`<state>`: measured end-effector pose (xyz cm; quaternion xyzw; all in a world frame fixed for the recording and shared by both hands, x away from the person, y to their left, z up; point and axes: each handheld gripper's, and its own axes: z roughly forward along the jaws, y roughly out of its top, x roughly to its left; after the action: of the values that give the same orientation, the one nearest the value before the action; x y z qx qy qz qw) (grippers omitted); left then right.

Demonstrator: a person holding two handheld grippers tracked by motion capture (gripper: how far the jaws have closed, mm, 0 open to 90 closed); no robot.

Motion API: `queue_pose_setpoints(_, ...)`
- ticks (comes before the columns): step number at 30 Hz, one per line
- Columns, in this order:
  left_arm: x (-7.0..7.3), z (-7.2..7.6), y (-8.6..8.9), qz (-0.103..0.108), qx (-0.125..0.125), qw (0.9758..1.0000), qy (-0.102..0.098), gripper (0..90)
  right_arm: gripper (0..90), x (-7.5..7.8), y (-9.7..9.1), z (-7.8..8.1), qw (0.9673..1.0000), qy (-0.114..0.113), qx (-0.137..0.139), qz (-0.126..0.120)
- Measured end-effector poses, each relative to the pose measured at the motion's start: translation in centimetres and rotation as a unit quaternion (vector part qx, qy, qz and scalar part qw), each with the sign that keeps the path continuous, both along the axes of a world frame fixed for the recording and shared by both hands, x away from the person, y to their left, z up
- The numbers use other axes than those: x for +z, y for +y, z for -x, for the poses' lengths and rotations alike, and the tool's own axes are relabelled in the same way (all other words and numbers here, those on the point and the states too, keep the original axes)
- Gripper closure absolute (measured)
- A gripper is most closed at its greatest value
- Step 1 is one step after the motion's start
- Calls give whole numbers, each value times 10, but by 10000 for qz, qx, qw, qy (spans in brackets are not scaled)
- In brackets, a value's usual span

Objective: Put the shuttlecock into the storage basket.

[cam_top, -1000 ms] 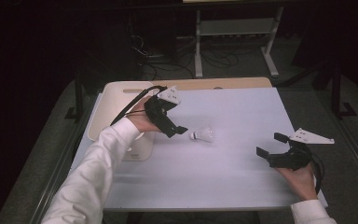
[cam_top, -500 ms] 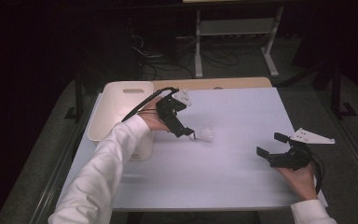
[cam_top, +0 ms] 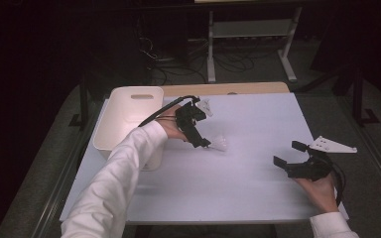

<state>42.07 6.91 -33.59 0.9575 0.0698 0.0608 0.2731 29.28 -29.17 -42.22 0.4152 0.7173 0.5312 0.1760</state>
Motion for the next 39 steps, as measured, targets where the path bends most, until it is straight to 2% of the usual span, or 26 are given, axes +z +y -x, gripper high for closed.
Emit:
queue_pose_setpoints(1, -1, 0, -1, 16, 7, 10000, 45, 46, 0, 0, 0, 0, 10000, 0, 5, 5)
queue_pose_setpoints(4, -2, -4, -5, -2, 11, 10000, 56, 46, 0, 0, 0, 0, 10000, -6, 1, -9)
queue_pose_setpoints(8, -5, -9, -8, -166, -30, 9998, 89, 45, 0, 0, -1, 0, 10000, -18, -2, -13)
queue_pose_setpoints(14, -11, -15, -12, -290, 41, 9994, 199, 33, 0, 0, -1, 0, 10000, -16, 21, -28)
queue_pose_setpoints(19, -18, -18, -16, -508, 14, 9985, 211, 26, 0, 0, 0, 0, 10000, 15, 40, -31)
queue_pose_setpoints(22, -21, -20, -19, -543, 59, 9982, 266, 14, 0, 0, -1, 0, 10000, 0, 34, -30)
queue_pose_setpoints(26, -26, -23, -20, -737, 72, 9966, 368, 0, 0, -1, 0, 0, 10000, 26, 54, -29)
queue_pose_setpoints(34, -29, -27, -22, -852, 120, 9959, 288, 0, 0, -2, -1, -1, 10000, 17, 53, -17)
queue_pose_setpoints(39, -34, -34, -23, -992, 190, 9946, 249, 0, 0, -2, 0, 0, 10000, 18, 54, -16)
